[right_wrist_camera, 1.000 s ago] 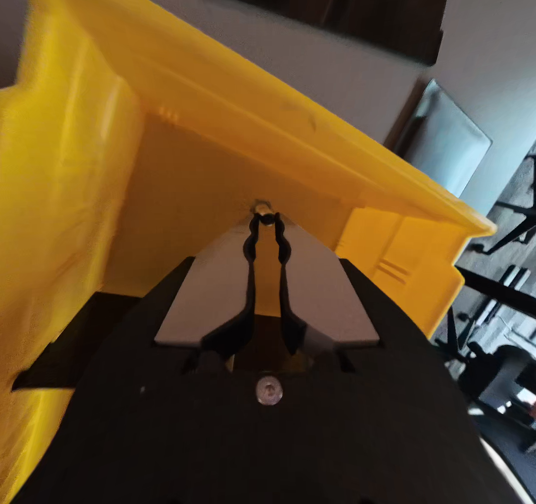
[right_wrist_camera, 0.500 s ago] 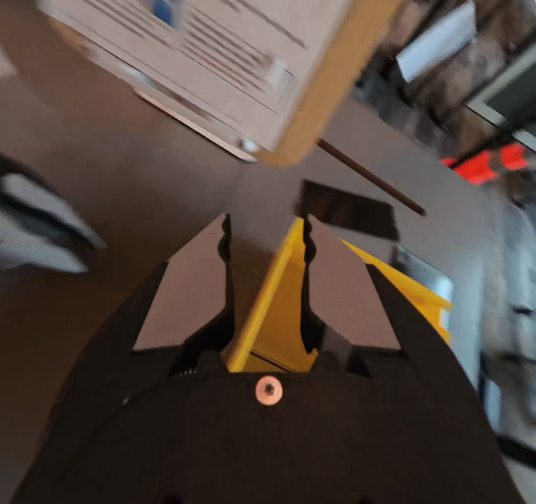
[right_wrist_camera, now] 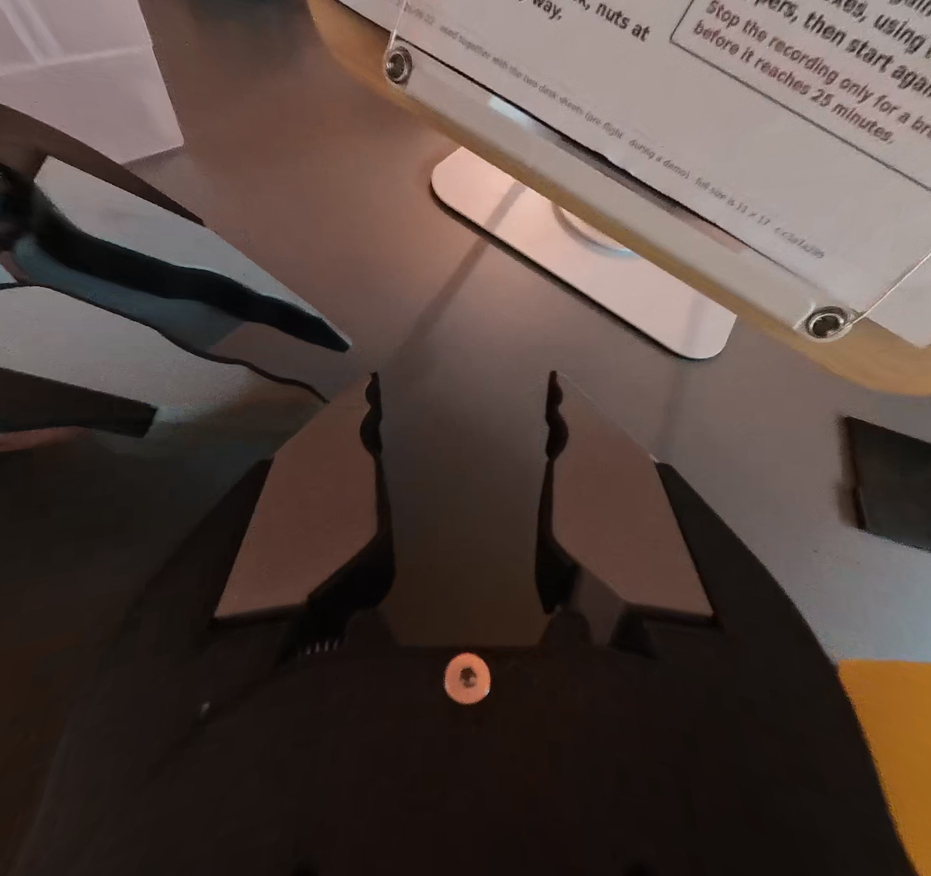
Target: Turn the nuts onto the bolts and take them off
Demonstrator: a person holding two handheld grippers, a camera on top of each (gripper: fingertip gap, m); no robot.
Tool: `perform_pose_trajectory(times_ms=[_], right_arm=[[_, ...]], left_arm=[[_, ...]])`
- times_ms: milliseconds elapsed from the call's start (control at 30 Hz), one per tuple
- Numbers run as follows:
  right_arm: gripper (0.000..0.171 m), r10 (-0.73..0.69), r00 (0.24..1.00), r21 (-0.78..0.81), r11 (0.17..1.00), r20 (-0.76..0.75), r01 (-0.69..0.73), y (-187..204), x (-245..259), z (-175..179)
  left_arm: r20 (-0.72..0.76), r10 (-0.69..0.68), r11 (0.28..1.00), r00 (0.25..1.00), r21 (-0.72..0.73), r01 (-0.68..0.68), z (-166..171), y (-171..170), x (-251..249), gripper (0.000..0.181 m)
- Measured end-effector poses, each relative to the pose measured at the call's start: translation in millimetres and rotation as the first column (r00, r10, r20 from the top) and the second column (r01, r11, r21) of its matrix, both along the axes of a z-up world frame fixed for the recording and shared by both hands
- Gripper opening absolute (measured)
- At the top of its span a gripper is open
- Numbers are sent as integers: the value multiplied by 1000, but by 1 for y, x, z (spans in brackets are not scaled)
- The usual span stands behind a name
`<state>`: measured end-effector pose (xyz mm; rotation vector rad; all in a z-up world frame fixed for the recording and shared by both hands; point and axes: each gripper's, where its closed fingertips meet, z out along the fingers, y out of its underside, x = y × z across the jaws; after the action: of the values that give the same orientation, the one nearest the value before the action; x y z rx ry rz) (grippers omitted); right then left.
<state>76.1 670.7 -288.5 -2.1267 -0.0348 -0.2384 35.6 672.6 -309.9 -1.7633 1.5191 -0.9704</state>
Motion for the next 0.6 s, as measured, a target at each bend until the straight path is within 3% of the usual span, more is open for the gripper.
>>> perform_pose_trajectory(times_ms=[33,133,267,367,433,600], right_arm=[[69,-2,1000,-2,1000,-18,2,1,1,-1],[80,-27,1000,22,999,-7,27,-2,8,-6],[83,-108,993,9,994,45,108,-5,22,-11],[79,-68,997,20,997,-20,69,-5,12,-9],[87,-90,994,-16,996,-54,89,-10,17,-14],[84,-172,984,24,985,-35,173,-20,47,-1]], left_arm=[[12,11,1000,1000,-2,-11,2,2,1,36],[32,49,998,998,32,-50,5,11,0,41],[66,75,995,995,55,-78,12,12,2,46],[83,58,998,995,27,-60,13,7,3,42],[91,56,998,994,8,-57,14,7,3,43],[162,131,991,978,-26,-128,30,28,-8,42]])
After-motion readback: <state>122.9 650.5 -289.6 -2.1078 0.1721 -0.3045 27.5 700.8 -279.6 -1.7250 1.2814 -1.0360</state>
